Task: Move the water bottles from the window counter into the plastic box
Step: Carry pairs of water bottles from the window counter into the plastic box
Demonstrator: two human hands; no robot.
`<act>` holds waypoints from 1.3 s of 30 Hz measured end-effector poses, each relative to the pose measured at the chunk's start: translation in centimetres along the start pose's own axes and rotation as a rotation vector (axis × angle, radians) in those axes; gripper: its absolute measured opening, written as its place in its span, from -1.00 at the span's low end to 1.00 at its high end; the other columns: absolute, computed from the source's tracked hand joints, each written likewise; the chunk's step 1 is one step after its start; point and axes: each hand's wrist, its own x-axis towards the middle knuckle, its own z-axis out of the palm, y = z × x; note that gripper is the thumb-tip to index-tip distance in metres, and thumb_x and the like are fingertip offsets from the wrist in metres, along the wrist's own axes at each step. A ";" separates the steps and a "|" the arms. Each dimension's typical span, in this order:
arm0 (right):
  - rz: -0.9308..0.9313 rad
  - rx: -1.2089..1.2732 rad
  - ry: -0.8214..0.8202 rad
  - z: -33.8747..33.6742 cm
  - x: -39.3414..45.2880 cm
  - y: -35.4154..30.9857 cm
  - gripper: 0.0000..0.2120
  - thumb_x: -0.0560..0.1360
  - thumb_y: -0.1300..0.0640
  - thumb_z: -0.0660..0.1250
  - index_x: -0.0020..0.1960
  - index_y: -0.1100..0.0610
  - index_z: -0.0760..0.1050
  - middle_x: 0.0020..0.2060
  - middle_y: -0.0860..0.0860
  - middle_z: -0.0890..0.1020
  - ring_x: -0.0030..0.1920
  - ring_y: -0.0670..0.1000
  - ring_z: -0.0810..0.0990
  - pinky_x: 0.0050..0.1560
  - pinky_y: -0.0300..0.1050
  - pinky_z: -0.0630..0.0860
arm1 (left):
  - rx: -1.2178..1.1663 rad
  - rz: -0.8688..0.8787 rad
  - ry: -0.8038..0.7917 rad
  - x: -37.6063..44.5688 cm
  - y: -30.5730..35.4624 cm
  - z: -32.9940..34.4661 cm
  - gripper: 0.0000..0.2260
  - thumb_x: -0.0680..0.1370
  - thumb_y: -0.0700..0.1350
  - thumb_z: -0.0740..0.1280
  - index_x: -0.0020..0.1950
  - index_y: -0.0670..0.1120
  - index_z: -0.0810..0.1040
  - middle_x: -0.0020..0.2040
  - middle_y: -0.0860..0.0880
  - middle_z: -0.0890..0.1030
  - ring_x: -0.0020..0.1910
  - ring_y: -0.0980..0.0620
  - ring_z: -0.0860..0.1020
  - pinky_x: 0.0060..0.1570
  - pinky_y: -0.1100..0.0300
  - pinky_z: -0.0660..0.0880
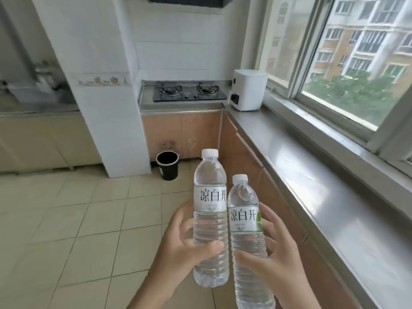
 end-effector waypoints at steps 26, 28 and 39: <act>-0.182 0.010 -0.816 35.6 41.4 -4.6 -0.12 0.17 0.30 0.59 0.23 -0.40 0.35 0.14 -0.12 0.59 0.01 -0.15 0.64 -0.15 -0.25 0.55 | -0.068 0.146 0.929 22.0 5.9 -31.2 -0.16 0.10 -0.07 0.63 0.32 0.28 0.41 0.12 -0.02 0.70 0.02 -0.10 0.70 0.00 0.01 0.60; -0.173 0.018 -0.839 38.8 43.6 -4.7 -0.13 0.17 0.33 0.59 0.20 -0.40 0.37 0.12 -0.14 0.58 -0.03 -0.20 0.64 -0.22 -0.31 0.55 | -0.065 0.135 0.966 23.5 6.0 -34.0 -0.16 0.10 -0.08 0.63 0.32 0.27 0.41 0.12 -0.05 0.69 0.01 -0.12 0.70 0.04 -0.05 0.60; -0.130 0.026 -0.779 58.7 54.9 -7.4 -0.11 0.15 0.35 0.61 0.26 -0.30 0.37 0.10 -0.14 0.58 -0.02 -0.16 0.63 -0.18 -0.31 0.53 | -0.092 0.103 0.960 33.1 8.2 -54.3 -0.14 0.06 -0.11 0.62 0.32 0.21 0.43 0.09 -0.04 0.70 -0.07 -0.12 0.71 -0.17 0.13 0.63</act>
